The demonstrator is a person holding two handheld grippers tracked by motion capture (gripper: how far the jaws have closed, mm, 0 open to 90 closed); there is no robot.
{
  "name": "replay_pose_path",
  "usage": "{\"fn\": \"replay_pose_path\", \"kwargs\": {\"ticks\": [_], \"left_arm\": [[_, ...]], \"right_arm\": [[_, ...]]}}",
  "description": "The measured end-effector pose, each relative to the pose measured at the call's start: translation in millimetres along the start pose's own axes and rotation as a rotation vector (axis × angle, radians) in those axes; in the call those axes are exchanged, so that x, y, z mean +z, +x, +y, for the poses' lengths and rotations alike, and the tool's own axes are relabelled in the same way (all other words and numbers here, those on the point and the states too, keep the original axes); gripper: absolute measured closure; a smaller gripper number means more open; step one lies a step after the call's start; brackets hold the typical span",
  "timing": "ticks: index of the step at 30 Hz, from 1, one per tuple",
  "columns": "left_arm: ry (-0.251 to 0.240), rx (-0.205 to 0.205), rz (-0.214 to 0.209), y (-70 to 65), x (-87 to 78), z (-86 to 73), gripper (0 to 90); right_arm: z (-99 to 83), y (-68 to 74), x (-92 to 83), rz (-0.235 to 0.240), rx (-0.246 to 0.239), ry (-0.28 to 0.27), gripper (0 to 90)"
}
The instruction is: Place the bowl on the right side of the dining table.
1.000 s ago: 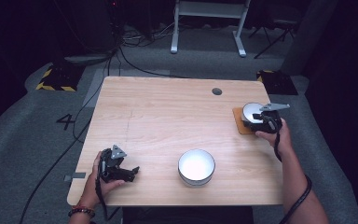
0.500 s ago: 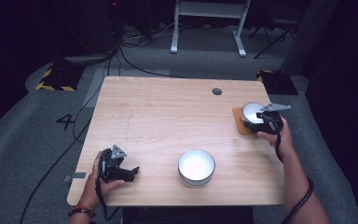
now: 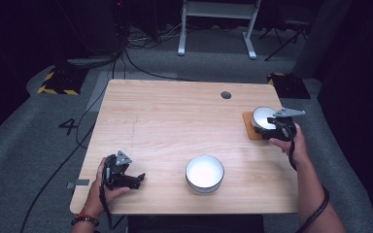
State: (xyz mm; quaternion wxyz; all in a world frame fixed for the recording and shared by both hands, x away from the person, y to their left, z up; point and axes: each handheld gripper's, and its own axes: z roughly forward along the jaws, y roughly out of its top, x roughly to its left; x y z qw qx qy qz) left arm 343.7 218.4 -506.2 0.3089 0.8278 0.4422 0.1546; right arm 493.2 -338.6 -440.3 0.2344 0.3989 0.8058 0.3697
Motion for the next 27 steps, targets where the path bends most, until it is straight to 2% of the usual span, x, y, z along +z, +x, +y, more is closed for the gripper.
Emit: {"fn": "replay_pose_path", "kwargs": {"ticks": [4, 17, 21, 27], "left_arm": [[0.005, 0.001, -0.002, 0.2, -0.4, 0.2, 0.1], [0.001, 0.000, -0.001, 0.0, -0.1, 0.1, 0.1], [0.003, 0.001, -0.003, 0.2, -0.2, 0.2, 0.1], [0.005, 0.001, -0.002, 0.1, -0.4, 0.2, 0.1]], "right_arm": [[0.0, 2.1, -3.1, 0.007, -0.001, -0.006, 23.7], [1.2, 15.0, -17.3, 0.031, -0.062, -0.019, 23.5], [1.1, 17.7, -21.1, 0.026, -0.084, -0.017, 23.3], [0.1, 22.7, -28.4, 0.033, -0.094, -0.021, 23.3]]}}
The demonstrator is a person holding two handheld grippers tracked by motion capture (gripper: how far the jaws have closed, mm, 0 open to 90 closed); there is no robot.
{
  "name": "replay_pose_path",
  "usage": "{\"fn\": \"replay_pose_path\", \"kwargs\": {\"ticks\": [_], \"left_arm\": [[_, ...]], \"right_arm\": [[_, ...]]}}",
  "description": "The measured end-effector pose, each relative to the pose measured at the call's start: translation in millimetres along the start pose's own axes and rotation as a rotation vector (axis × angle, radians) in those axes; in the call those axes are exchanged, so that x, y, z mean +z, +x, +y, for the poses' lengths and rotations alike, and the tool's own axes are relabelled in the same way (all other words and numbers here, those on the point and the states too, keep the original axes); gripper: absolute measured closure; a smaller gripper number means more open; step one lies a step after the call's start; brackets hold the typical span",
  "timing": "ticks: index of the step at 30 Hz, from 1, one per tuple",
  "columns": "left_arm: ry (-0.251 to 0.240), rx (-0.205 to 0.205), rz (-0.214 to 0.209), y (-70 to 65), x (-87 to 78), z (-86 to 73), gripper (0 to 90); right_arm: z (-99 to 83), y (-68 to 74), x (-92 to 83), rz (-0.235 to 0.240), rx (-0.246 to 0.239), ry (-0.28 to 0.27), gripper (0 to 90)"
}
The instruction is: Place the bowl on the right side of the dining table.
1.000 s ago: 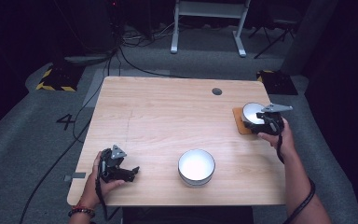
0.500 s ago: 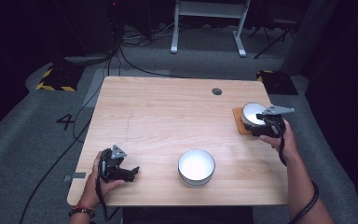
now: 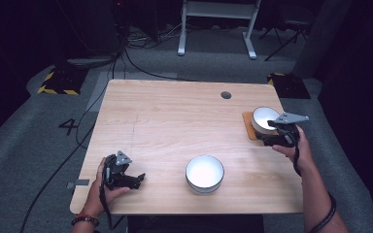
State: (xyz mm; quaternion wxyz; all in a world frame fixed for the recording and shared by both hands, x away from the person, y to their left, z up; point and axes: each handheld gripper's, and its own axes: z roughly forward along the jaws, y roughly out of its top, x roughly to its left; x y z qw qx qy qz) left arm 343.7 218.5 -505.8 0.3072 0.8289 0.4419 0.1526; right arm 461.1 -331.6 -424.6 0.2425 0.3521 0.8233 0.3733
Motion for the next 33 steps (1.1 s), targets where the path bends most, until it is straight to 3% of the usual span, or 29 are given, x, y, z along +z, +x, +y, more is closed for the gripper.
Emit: {"fn": "replay_pose_path", "kwargs": {"ticks": [7, 19, 33], "left_arm": [[-0.001, 0.000, 0.000, 0.0, 0.1, 0.0, 0.1], [-0.006, 0.001, 0.000, 0.0, 0.6, -0.2, 0.1], [-0.002, 0.000, -0.001, 0.1, 0.2, 0.0, 0.1]], "right_arm": [[-2.0, 7.6, -6.0, 0.009, -0.050, 0.012, 23.2], [-7.4, 18.1, -16.0, 0.022, -0.069, 0.005, 22.9], [-17.9, 28.9, -25.2, 0.036, -0.124, 0.024, 22.5]]}}
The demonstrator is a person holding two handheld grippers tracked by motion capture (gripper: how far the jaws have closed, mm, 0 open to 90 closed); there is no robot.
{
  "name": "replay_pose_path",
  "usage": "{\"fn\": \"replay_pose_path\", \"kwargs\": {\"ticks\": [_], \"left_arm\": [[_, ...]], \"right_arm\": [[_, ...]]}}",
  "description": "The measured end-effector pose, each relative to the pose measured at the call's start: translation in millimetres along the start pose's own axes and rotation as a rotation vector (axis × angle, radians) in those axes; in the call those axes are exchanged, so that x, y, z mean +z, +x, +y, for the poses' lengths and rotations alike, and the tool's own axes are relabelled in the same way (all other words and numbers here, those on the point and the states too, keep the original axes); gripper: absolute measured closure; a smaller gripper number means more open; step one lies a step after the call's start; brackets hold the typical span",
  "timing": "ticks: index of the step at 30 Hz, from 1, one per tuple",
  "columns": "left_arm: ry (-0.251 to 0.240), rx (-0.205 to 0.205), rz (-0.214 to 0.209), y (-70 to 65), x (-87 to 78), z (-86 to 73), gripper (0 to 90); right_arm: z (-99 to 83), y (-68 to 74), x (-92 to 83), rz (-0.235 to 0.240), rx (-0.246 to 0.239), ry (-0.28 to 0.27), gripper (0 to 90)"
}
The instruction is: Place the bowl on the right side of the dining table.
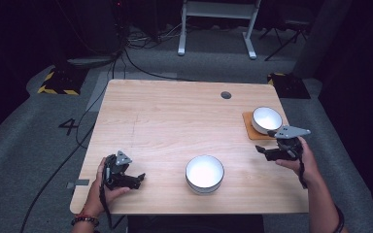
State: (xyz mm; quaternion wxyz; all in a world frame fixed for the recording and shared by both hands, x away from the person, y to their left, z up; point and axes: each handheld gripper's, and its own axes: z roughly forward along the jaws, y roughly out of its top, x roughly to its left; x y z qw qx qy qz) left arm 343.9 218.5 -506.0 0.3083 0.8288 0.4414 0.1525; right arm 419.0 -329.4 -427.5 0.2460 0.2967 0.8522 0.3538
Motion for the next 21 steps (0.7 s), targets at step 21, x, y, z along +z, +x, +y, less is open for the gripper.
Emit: {"fn": "replay_pose_path", "kwargs": {"ticks": [21], "left_arm": [[0.001, 0.001, 0.000, 0.0, 0.0, 0.0, 0.1]], "right_arm": [[-18.3, 14.9, -4.4, 0.003, -0.031, 0.044, 22.3]]}}
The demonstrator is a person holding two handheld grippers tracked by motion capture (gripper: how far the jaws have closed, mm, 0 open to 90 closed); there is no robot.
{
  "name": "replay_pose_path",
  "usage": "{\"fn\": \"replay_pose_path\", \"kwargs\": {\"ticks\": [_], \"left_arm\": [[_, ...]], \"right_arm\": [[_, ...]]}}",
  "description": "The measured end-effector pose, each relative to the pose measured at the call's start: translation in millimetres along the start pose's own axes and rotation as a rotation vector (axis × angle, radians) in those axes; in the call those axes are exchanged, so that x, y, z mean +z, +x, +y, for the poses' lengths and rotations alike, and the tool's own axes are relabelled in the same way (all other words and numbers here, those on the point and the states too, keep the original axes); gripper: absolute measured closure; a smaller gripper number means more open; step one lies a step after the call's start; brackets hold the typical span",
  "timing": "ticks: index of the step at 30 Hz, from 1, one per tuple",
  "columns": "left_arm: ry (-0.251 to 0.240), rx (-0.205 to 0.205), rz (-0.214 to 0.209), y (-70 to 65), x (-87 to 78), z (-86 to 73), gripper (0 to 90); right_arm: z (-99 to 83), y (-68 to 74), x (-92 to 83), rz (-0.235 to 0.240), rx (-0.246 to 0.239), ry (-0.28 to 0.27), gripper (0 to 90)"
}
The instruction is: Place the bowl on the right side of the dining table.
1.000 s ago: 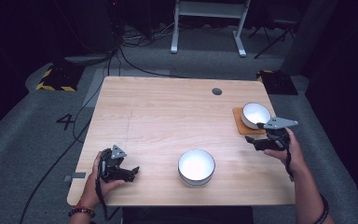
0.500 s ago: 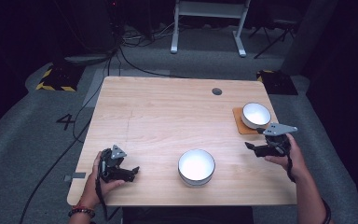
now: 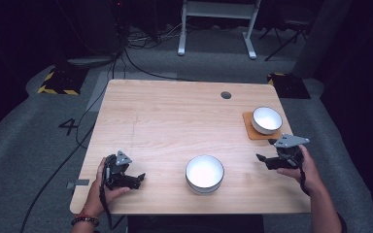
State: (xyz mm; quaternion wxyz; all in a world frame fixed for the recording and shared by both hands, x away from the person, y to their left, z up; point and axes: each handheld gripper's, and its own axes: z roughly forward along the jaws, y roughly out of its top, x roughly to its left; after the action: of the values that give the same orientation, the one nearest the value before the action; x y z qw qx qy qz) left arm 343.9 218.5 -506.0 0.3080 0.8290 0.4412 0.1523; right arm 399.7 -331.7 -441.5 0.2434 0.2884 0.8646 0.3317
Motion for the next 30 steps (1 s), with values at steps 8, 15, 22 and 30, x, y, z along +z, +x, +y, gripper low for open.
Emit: {"fn": "replay_pose_path", "kwargs": {"ticks": [8, 15, 22, 30], "left_arm": [[0.000, 0.000, -0.001, 0.0, 0.1, 0.0, 0.1], [0.001, 0.000, 0.001, 0.0, -0.1, 0.0, 0.1], [-0.002, 0.000, 0.000, 0.0, 0.2, -0.1, 0.1], [0.000, 0.000, -0.001, 0.0, 0.0, 0.0, 0.1]], "right_arm": [[-10.1, 3.5, -1.0, -0.009, 0.007, 0.018, 21.5], [-22.1, 5.4, -5.1, -0.017, 0.024, 0.035, 20.9], [-35.9, 5.4, -8.2, -0.030, 0.061, 0.054, 20.9], [-55.4, 3.7, -12.2, -0.040, 0.107, 0.074, 20.5]]}}
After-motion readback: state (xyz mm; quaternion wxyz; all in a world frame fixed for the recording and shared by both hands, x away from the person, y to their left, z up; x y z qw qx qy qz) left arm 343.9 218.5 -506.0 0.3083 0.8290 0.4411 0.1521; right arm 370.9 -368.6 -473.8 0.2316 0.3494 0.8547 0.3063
